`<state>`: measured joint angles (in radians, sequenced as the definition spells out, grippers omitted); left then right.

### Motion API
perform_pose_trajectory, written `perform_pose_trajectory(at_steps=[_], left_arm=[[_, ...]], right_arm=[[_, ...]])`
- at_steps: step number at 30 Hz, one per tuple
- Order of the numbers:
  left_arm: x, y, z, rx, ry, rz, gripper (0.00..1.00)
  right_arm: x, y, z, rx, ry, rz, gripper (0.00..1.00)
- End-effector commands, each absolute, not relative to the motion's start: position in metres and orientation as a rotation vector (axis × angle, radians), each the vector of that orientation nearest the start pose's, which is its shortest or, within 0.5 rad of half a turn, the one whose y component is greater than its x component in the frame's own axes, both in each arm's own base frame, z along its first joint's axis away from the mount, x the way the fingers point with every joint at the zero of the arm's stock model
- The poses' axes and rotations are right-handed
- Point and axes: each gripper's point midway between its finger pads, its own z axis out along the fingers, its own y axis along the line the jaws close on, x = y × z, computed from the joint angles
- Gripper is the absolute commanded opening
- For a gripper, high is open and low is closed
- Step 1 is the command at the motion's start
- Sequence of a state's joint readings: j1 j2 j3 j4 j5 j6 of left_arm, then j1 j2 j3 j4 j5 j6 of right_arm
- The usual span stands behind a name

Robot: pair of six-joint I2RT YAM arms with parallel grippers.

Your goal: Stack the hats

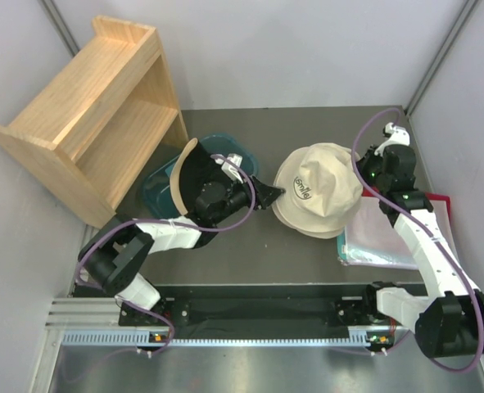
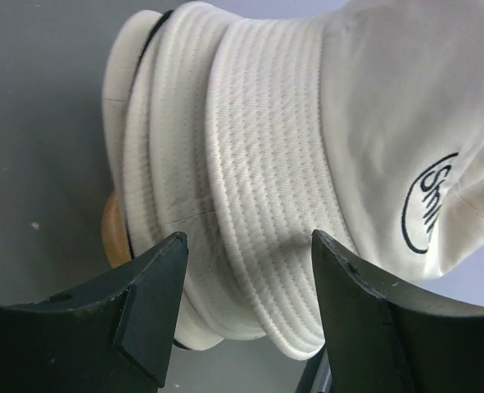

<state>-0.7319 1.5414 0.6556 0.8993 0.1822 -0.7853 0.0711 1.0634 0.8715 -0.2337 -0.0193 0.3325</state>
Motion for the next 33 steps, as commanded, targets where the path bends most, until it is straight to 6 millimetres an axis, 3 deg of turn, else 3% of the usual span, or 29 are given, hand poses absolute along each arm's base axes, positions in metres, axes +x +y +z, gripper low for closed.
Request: perform_pose_trajectory(at_steps=[1, 6, 10, 14, 15, 19, 22, 31, 33], left_arm=[[0.287, -0.358, 0.232, 0.159, 1.557, -1.471, 0.66], [0.286, -0.363, 0.235, 0.138, 1.512, -1.539, 0.55], [0.288, -0.364, 0.232, 0.112, 1.510, -1.575, 0.35], [0.290, -0.365, 0.230, 0.095, 1.502, -1.604, 0.04], [0.292, -0.366, 0.227, 0.090, 1.508, -1.605, 0.00], [0.299, -0.359, 0.222, 0.040, 1.517, -1.599, 0.00], [0.320, -0.346, 0.195, -0.047, 1.622, -1.481, 0.00], [0.338, -0.332, 0.125, -0.079, 1.889, -1.177, 0.00], [0.340, -0.328, 0.120, -0.077, 1.914, -1.116, 0.00]], right_arm=[[0.367, 0.041, 0.254, 0.229, 1.878, 0.304, 0.00], [0.367, 0.041, 0.253, 0.226, 1.883, 0.310, 0.00], [0.366, 0.039, 0.252, 0.230, 1.885, 0.305, 0.00], [0.365, 0.038, 0.251, 0.224, 1.889, 0.299, 0.00], [0.365, 0.038, 0.250, 0.225, 1.892, 0.298, 0.00], [0.364, 0.036, 0.247, 0.231, 1.897, 0.291, 0.00], [0.364, 0.033, 0.245, 0.236, 1.902, 0.281, 0.00], [0.364, 0.022, 0.233, 0.275, 1.930, 0.239, 0.00], [0.364, 0.020, 0.231, 0.284, 1.936, 0.231, 0.00]])
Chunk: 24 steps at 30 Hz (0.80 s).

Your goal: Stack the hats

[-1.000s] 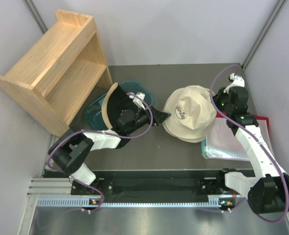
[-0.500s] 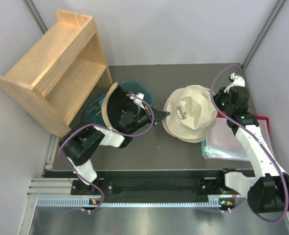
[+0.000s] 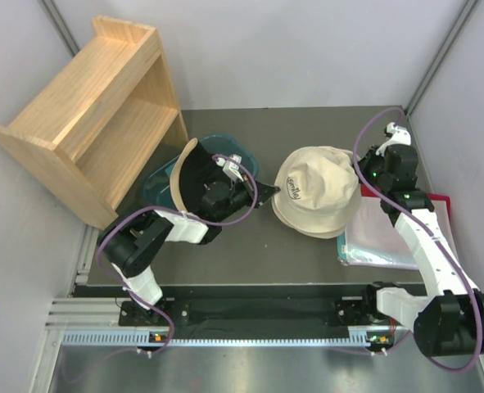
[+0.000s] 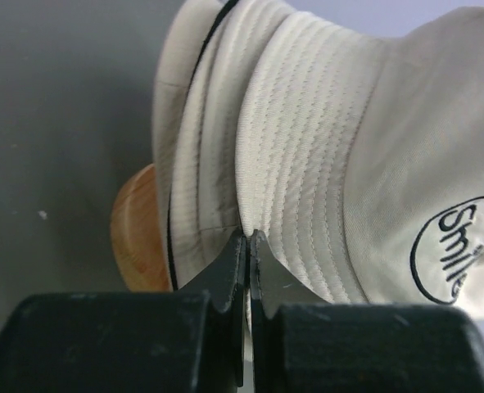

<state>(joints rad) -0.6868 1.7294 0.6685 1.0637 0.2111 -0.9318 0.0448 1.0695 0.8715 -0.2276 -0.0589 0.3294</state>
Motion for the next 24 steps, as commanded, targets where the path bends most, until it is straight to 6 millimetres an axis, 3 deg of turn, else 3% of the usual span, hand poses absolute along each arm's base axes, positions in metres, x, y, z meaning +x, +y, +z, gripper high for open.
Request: perform_pose_trajectory(at_steps=[1, 7, 11, 13, 14, 15, 16, 17, 18, 20, 21, 22, 24], left_arm=[[0.338, -0.326, 0.111, -0.053, 1.951, -1.068, 0.00], [0.339, -0.343, 0.110, 0.051, 1.988, -0.910, 0.00], [0.342, -0.338, 0.120, 0.035, 1.979, -0.882, 0.00], [0.340, -0.336, 0.133, 0.031, 1.949, -0.895, 0.13], [0.338, -0.334, 0.149, 0.036, 1.912, -0.916, 0.21], [0.337, -0.332, 0.158, 0.039, 1.895, -0.919, 0.31], [0.336, -0.330, 0.166, 0.045, 1.880, -0.914, 0.52], [0.336, -0.326, 0.189, 0.044, 1.836, -0.920, 0.57], [0.333, -0.320, 0.190, 0.047, 1.855, -0.890, 0.63], [0.334, -0.304, 0.215, 0.017, 1.814, -0.835, 0.76], [0.335, -0.294, 0.220, 0.010, 1.807, -0.802, 0.79], [0.339, -0.278, 0.218, -0.017, 1.827, -0.742, 0.85], [0.344, -0.245, 0.234, -0.057, 1.793, -0.669, 0.91]], right_arm=[[0.364, 0.018, 0.229, 0.292, 1.942, 0.221, 0.00], [0.361, 0.011, 0.220, 0.335, 1.972, 0.183, 0.00], [0.357, 0.009, 0.231, 0.347, 1.961, 0.175, 0.03], [0.356, 0.009, 0.246, 0.341, 1.935, 0.179, 0.16], [0.353, 0.008, 0.247, 0.339, 1.942, 0.172, 0.24], [0.352, 0.006, 0.253, 0.339, 1.932, 0.162, 0.43], [0.351, 0.002, 0.264, 0.348, 1.915, 0.142, 0.52], [0.347, -0.012, 0.265, 0.391, 1.917, 0.101, 0.59], [0.344, -0.021, 0.271, 0.413, 1.904, 0.076, 0.70], [0.341, -0.032, 0.285, 0.437, 1.879, 0.066, 0.78], [0.336, -0.047, 0.285, 0.481, 1.888, 0.041, 0.85], [0.335, -0.049, 0.295, 0.477, 1.875, 0.070, 0.87], [0.329, -0.061, 0.305, 0.501, 1.852, 0.080, 0.92]])
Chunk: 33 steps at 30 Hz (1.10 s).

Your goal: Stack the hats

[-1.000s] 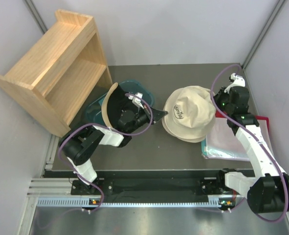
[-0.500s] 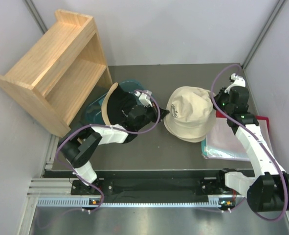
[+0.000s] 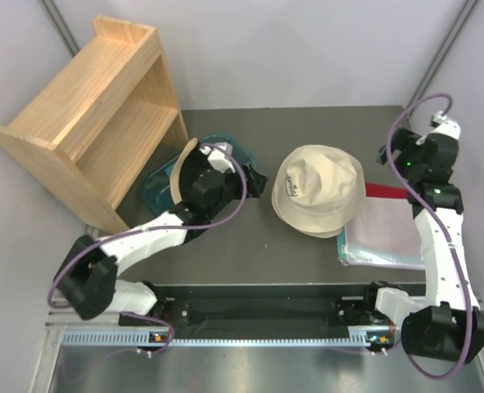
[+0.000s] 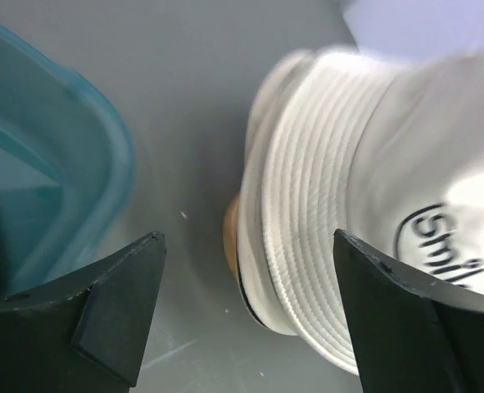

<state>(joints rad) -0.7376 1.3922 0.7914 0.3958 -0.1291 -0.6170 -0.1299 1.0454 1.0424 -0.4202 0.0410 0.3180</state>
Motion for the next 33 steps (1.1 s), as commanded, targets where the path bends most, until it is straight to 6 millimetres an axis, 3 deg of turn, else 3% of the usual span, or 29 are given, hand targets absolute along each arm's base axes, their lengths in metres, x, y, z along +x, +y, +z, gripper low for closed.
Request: perform_pose_trajectory(at_steps=[1, 2, 3, 6, 10, 11, 13, 14, 15, 18, 27, 33], left_arm=[[0.345, -0.228, 0.227, -0.072, 1.829, -0.605, 0.96], [0.347, -0.214, 0.232, -0.086, 1.827, -0.569, 0.98], [0.357, -0.189, 0.224, -0.114, 1.857, -0.486, 0.99], [0.366, -0.136, 0.189, -0.192, 2.000, -0.285, 0.99], [0.366, -0.094, 0.136, -0.307, 2.116, -0.174, 0.99], [0.370, -0.086, 0.131, -0.338, 2.110, -0.180, 0.98], [0.371, -0.077, 0.115, -0.352, 2.119, -0.155, 0.96], [0.377, -0.073, 0.116, -0.364, 2.090, -0.162, 0.94], [0.379, -0.073, 0.114, -0.361, 2.090, -0.176, 0.86], [0.387, -0.071, 0.107, -0.366, 2.075, -0.174, 0.79], [0.420, -0.065, 0.072, -0.364, 2.124, -0.133, 0.79], [0.437, -0.067, 0.071, -0.341, 2.100, -0.152, 0.78]], right_arm=[[0.328, -0.058, 0.314, 0.483, 1.833, 0.109, 0.93], [0.327, -0.055, 0.319, 0.475, 1.821, 0.131, 0.94], [0.326, -0.050, 0.327, 0.463, 1.802, 0.162, 0.94], [0.325, -0.017, 0.351, 0.352, 1.764, 0.346, 0.94], [0.315, -0.003, 0.375, 0.300, 1.691, 0.416, 0.94], [0.310, -0.001, 0.381, 0.289, 1.672, 0.417, 0.94], [0.305, 0.001, 0.388, 0.273, 1.651, 0.418, 0.94], [0.300, 0.003, 0.394, 0.256, 1.634, 0.414, 0.94], [0.298, 0.005, 0.397, 0.242, 1.629, 0.420, 0.94], [0.292, 0.009, 0.403, 0.216, 1.613, 0.426, 0.94], [0.289, 0.013, 0.400, 0.193, 1.618, 0.437, 0.94], [0.287, 0.013, 0.401, 0.187, 1.610, 0.426, 0.94]])
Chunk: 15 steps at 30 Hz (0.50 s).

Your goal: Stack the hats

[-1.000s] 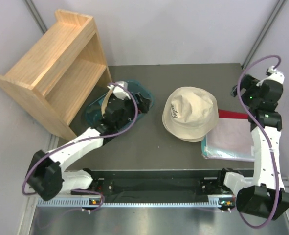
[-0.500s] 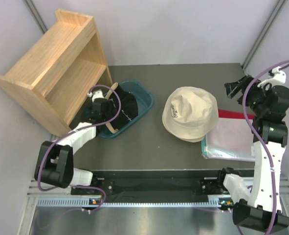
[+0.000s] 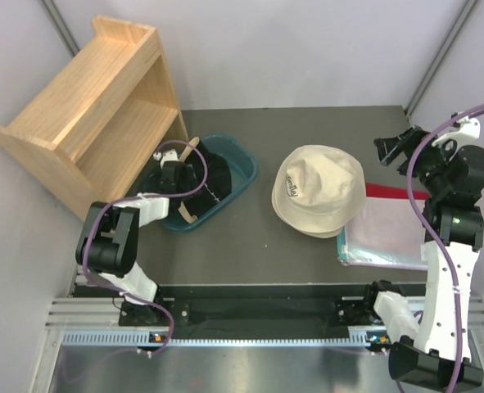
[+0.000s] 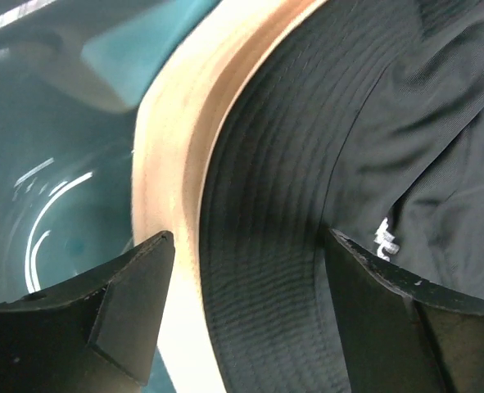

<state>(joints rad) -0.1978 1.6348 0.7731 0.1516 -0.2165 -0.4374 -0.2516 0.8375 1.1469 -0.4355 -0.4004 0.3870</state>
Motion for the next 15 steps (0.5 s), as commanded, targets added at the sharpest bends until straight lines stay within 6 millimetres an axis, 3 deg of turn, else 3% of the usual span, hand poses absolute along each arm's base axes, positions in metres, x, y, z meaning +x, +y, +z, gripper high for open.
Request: perform_pose_trajectory(at_steps=[1, 8, 13, 15], left_arm=[[0.439, -0.068, 0.073, -0.334, 2.092, -0.161, 0.77], [0.447, -0.074, 0.067, -0.344, 2.107, -0.190, 0.75], [0.451, -0.073, 0.050, -0.371, 2.168, -0.171, 0.76], [0.452, -0.076, 0.050, -0.364, 2.172, -0.188, 0.72]], right_arm=[[0.287, 0.013, 0.401, 0.186, 1.609, 0.426, 0.95], [0.288, 0.013, 0.398, 0.187, 1.616, 0.432, 0.94], [0.287, 0.014, 0.399, 0.180, 1.614, 0.428, 0.94], [0.287, 0.014, 0.399, 0.177, 1.614, 0.428, 0.94]])
